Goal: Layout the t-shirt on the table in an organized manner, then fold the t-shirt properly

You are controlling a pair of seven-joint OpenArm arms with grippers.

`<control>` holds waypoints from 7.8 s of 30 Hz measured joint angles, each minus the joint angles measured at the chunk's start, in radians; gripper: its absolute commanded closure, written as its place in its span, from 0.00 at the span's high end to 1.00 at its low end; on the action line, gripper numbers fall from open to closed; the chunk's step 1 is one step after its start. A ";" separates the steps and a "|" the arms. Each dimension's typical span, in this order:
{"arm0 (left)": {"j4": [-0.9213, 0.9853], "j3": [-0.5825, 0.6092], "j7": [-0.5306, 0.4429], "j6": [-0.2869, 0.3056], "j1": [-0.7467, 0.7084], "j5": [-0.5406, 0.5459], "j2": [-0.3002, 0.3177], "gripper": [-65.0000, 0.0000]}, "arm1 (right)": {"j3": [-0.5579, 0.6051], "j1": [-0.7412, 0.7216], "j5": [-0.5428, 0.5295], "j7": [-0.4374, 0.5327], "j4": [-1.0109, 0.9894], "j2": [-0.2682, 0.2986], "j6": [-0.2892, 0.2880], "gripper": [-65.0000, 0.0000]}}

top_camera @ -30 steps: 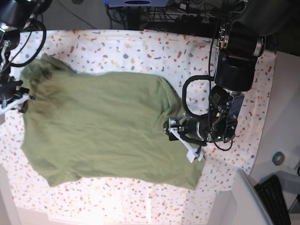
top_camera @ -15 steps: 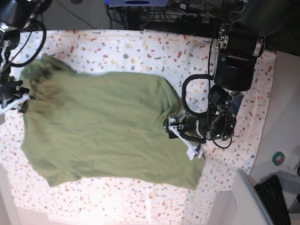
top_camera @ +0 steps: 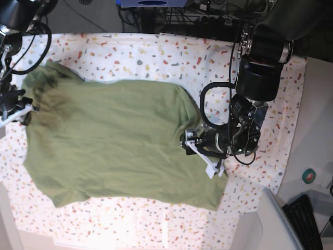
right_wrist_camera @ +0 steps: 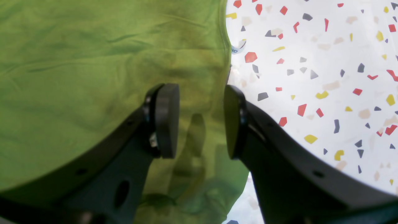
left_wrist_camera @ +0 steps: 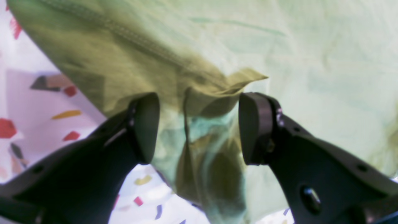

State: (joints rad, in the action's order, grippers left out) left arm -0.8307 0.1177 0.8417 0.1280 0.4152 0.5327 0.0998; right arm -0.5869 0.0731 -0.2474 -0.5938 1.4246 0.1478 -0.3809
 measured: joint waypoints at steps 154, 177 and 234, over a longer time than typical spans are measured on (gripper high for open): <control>-0.617 -0.499 0.146 -0.007 -0.524 -0.136 0.009 0.00 | -0.029 0.179 -0.478 -0.742 0.226 -0.106 -0.184 0.29; -0.617 -0.498 0.149 -0.007 -0.523 -0.137 0.023 0.00 | -0.125 0.222 -0.479 -0.364 -0.074 -0.080 -0.180 0.48; -0.893 -0.621 0.153 0.000 -0.738 -0.124 -0.013 0.00 | -0.133 0.330 -0.357 -0.450 0.148 -0.013 -0.181 0.00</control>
State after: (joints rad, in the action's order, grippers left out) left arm -1.7241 -0.5030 0.9951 0.1280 -0.3229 0.4088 0.0868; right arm -0.7197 0.4026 -0.6044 -1.0435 1.5726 0.1349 -0.5621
